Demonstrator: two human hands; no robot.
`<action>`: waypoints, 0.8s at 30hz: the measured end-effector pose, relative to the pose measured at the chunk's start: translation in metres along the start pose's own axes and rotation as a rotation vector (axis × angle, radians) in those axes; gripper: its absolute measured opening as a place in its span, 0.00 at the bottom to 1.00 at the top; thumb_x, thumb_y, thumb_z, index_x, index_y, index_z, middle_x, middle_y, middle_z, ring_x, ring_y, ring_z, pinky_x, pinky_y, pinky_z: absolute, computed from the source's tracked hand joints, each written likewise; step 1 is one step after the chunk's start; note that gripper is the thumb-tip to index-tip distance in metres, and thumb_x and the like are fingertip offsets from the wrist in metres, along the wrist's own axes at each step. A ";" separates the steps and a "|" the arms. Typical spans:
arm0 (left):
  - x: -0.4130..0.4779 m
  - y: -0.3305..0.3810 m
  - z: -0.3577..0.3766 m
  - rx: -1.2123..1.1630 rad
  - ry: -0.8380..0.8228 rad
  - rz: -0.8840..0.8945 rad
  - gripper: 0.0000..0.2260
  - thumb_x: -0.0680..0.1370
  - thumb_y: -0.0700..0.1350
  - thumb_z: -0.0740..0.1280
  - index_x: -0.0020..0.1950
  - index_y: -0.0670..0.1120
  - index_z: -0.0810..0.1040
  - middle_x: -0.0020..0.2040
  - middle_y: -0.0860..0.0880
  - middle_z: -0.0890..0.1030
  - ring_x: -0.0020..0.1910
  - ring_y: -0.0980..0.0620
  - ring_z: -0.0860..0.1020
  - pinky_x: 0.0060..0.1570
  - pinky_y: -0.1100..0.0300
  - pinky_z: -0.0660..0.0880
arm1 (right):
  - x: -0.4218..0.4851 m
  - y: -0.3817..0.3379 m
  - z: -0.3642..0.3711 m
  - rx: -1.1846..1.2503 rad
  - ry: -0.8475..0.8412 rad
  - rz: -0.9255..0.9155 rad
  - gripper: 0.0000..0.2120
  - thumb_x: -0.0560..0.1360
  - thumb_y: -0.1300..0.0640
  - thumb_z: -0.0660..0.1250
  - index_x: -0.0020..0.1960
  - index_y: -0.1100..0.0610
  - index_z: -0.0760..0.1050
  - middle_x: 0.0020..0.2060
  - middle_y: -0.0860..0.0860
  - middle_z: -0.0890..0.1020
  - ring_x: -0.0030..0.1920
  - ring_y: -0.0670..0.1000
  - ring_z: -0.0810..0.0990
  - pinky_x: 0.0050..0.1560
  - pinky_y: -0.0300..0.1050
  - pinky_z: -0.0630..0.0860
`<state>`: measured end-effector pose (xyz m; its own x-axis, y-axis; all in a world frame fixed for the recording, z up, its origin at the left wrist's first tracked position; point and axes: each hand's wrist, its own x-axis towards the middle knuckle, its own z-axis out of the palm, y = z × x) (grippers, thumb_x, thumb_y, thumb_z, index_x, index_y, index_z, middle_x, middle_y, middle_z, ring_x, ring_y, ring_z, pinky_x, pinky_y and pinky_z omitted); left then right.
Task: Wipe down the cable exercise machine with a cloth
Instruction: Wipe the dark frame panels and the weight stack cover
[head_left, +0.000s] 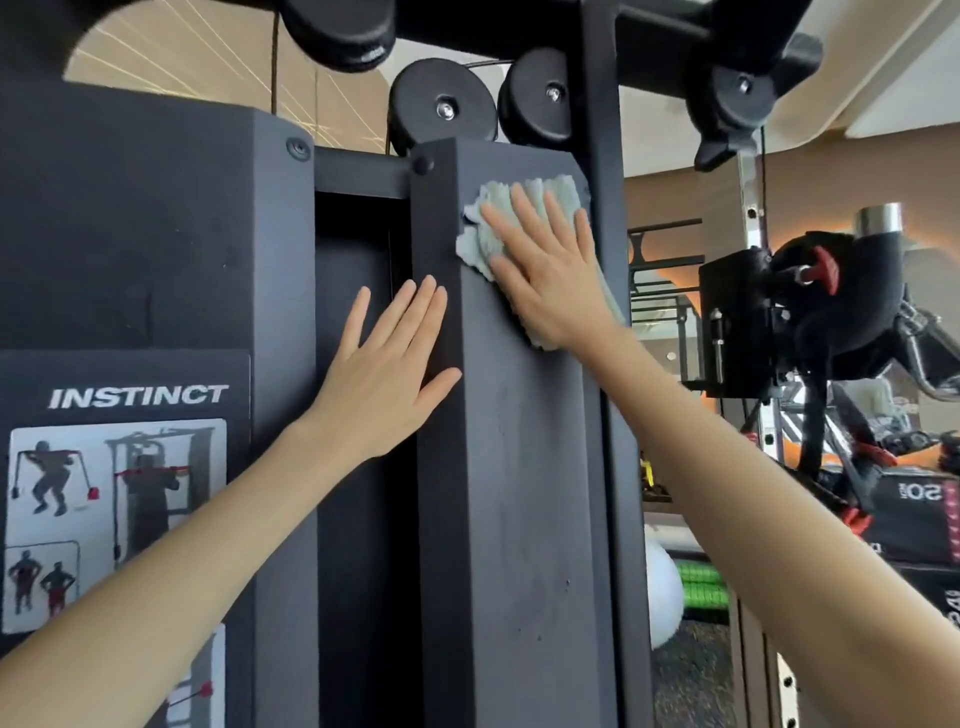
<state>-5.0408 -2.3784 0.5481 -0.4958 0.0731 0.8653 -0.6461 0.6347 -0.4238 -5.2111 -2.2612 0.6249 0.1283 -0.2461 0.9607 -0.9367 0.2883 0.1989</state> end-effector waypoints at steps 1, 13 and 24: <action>0.000 0.000 0.001 0.004 -0.001 0.000 0.33 0.80 0.60 0.43 0.79 0.40 0.52 0.79 0.44 0.55 0.78 0.48 0.53 0.75 0.43 0.46 | 0.013 0.004 -0.001 0.007 -0.001 0.030 0.23 0.82 0.47 0.49 0.77 0.43 0.55 0.77 0.48 0.55 0.77 0.54 0.47 0.74 0.57 0.41; -0.014 0.000 0.004 -0.031 -0.016 -0.005 0.33 0.80 0.62 0.46 0.79 0.41 0.52 0.79 0.45 0.55 0.78 0.47 0.52 0.75 0.44 0.48 | -0.089 -0.018 0.017 0.026 -0.015 -0.207 0.23 0.81 0.53 0.49 0.76 0.53 0.61 0.75 0.52 0.61 0.76 0.57 0.55 0.75 0.59 0.46; -0.013 -0.003 -0.004 0.038 -0.047 0.049 0.35 0.79 0.62 0.46 0.78 0.39 0.55 0.78 0.43 0.58 0.77 0.46 0.56 0.75 0.44 0.51 | 0.067 -0.017 -0.006 -0.010 -0.019 -0.009 0.20 0.83 0.47 0.49 0.75 0.39 0.58 0.77 0.45 0.55 0.77 0.53 0.47 0.72 0.62 0.39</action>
<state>-5.0300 -2.3784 0.5393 -0.5531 0.0665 0.8304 -0.6420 0.6012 -0.4758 -5.1848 -2.2770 0.6867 0.1306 -0.2663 0.9550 -0.9321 0.2953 0.2098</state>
